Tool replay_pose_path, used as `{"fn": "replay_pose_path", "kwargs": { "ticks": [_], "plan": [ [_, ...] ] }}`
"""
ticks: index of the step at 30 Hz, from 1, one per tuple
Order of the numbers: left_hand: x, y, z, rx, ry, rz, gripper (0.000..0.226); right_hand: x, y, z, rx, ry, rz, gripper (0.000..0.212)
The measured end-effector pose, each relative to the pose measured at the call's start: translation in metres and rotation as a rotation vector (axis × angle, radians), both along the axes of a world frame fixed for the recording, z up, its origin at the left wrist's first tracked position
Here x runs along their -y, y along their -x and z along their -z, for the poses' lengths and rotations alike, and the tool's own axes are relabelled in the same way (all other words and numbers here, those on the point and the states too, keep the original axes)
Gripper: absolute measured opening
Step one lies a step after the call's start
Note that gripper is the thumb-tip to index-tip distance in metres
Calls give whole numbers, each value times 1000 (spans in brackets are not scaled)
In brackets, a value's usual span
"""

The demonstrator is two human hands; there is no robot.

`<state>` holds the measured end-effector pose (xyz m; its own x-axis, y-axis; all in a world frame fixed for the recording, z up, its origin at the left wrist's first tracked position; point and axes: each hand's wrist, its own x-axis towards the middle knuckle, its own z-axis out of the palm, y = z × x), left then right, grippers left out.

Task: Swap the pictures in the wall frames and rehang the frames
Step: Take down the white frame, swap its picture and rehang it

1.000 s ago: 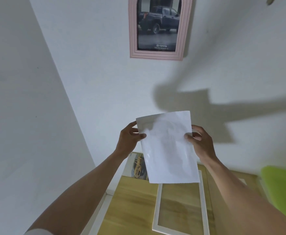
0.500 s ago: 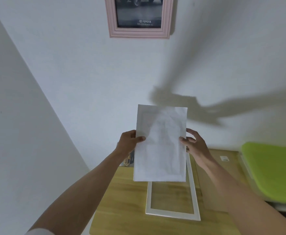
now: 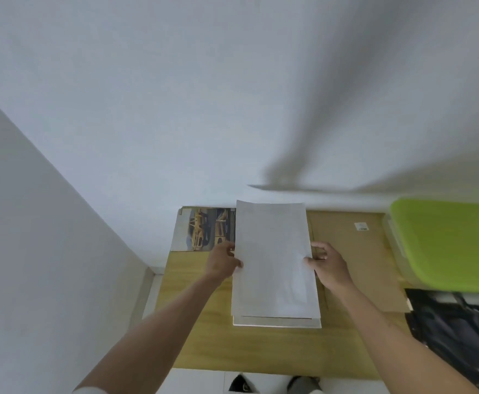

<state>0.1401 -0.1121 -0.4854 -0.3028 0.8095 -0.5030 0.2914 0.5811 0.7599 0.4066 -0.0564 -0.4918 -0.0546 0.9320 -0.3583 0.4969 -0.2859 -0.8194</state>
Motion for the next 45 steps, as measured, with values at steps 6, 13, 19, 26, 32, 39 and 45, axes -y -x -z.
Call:
{"fn": "replay_pose_path", "kwargs": {
  "ticks": [6, 13, 19, 26, 32, 39, 45],
  "plan": [
    [9, -19, 19, -115, 62, 44, 63, 2, -10, 33, 181, 38, -142, 50],
    [17, -26, 33, -225, 96, 107, 59, 2, -14, 50, 349, -9, -282, 42],
    [14, -31, 37, -409, 138, 269, 72, -3, -13, 54, 441, -25, -319, 48],
    [3, -36, 37, -568, 203, 356, 62, -5, -14, 55, 473, -22, -355, 48],
    [-2, -37, 48, -579, 217, 378, 57, -6, -14, 54, 569, -52, -398, 36],
    [-3, -39, 52, -596, 196, 368, 50, -8, -12, 59, 583, -46, -419, 37],
    [-4, -38, 54, -588, 195, 365, 51, -9, -11, 60, 576, -33, -413, 41]
  ]
}}
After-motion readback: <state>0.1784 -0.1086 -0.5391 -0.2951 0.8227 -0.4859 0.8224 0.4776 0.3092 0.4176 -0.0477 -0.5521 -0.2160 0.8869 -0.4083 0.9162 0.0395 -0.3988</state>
